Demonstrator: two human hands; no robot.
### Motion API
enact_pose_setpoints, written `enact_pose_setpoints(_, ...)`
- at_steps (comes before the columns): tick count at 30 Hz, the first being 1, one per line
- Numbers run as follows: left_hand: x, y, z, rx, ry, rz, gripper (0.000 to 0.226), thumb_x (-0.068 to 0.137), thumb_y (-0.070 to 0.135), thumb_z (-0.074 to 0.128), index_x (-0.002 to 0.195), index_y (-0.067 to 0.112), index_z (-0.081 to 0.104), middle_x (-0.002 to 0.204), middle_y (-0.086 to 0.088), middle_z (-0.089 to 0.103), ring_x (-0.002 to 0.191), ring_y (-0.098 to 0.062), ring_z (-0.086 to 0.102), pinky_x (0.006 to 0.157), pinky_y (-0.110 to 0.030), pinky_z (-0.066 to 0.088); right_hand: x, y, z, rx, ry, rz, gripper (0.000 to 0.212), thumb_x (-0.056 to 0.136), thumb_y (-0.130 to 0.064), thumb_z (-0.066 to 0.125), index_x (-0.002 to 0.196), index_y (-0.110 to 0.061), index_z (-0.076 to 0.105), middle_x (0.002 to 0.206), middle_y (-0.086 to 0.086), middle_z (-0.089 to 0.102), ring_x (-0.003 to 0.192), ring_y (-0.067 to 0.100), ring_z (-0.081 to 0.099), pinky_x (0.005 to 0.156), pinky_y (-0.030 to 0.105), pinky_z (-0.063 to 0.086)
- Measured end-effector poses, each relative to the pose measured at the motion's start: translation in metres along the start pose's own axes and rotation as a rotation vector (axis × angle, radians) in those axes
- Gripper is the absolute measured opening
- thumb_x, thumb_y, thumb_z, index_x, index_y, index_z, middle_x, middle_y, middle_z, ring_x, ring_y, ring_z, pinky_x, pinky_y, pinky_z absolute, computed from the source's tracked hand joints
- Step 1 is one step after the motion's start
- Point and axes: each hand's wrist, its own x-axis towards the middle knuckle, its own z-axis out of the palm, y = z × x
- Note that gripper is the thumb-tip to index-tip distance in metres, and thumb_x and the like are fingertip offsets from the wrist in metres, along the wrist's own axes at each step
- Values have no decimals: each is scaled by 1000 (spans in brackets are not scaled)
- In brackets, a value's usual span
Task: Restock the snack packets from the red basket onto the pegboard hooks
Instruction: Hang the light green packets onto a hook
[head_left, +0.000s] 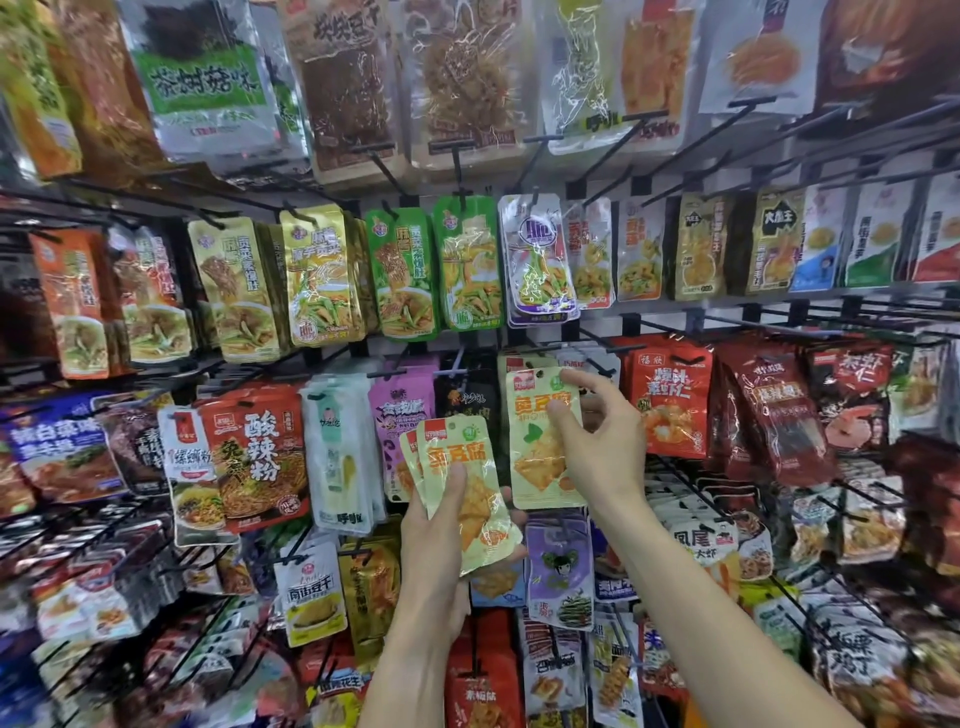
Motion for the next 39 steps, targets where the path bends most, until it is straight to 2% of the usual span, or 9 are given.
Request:
enact_pose_setpoints(7, -4, 7, 3, 34, -25, 48, 35, 101, 40, 65, 128, 18, 65, 103, -21, 79, 88, -41, 79, 54, -40, 63, 35, 1, 28, -246, -46, 68, 32, 100, -19, 67, 132, -21, 69, 134, 4, 68, 122, 24, 63, 106, 40, 49)
enact_pose_setpoints(12, -7, 6, 5, 69, -46, 49, 34, 99, 36, 68, 128, 17, 66, 103, -18, 80, 87, -39, 79, 52, -40, 63, -2, 0, 10, -234, -39, 8, 32, 100, -32, 67, 131, -23, 70, 124, -10, 71, 85, 9, 67, 71, 9, 45)
enact_pose_setpoints(16, -9, -1, 16, 83, -38, 40, 31, 96, 27, 75, 125, 19, 68, 107, -9, 81, 86, -34, 80, 51, -41, 62, -40, -4, 5, 59, -166, 146, 41, 81, -43, 86, 114, -32, 63, 98, -12, 74, 85, -8, 67, 64, 20, 59)
enact_pose_setpoints(22, -13, -3, 25, -11, -104, -21, 32, 100, 41, 66, 127, 25, 66, 112, -12, 79, 92, -34, 79, 61, -45, 63, -32, 3, 1, 151, -123, 179, 50, 80, -24, 90, 112, -30, 52, 88, -2, 78, 85, 14, 75, 78, 46, 64)
enact_pose_setpoints(26, -3, -8, 20, -70, -23, -98, 45, 104, 47, 58, 138, 18, 64, 124, -18, 74, 99, -42, 75, 55, -45, 61, -30, 4, 3, 166, -15, 85, 46, 84, -24, 87, 113, -30, 52, 98, 2, 70, 87, 10, 69, 79, 38, 59)
enact_pose_setpoints(29, 5, -13, 11, -86, 88, -63, 72, 89, 62, 72, 151, 32, 53, 155, -1, 55, 135, -41, 58, 71, -55, 64, -20, -3, 1, 219, 57, 41, 41, 88, -17, 83, 118, -26, 56, 99, -2, 68, 83, 3, 66, 73, 20, 51)
enact_pose_setpoints(33, 12, -20, -1, -69, 131, 22, 96, 67, 87, 75, 150, 45, 50, 156, 5, 54, 141, -35, 55, 108, -71, 45, -6, -7, 4, 126, 65, 16, 40, 90, -22, 81, 124, -28, 59, 104, -5, 68, 98, 9, 64, 78, 19, 48)
enact_pose_setpoints(35, 4, -16, -2, -15, 138, 71, 79, 82, 80, 69, 147, 37, 54, 144, -5, 66, 129, -37, 65, 100, -69, 53, -1, -7, 6, 99, 72, 31, 40, 91, -25, 80, 125, -29, 60, 105, -7, 66, 101, 11, 62, 86, 29, 52)
enact_pose_setpoints(39, -4, -7, -4, 5, 62, 129, 34, 109, 46, 46, 136, 28, 57, 106, -16, 80, 92, -41, 79, 48, -38, 62, 4, -8, 8, 34, 96, 40, 40, 92, -26, 79, 126, -32, 59, 105, -11, 62, 103, 14, 60, 89, 39, 53)
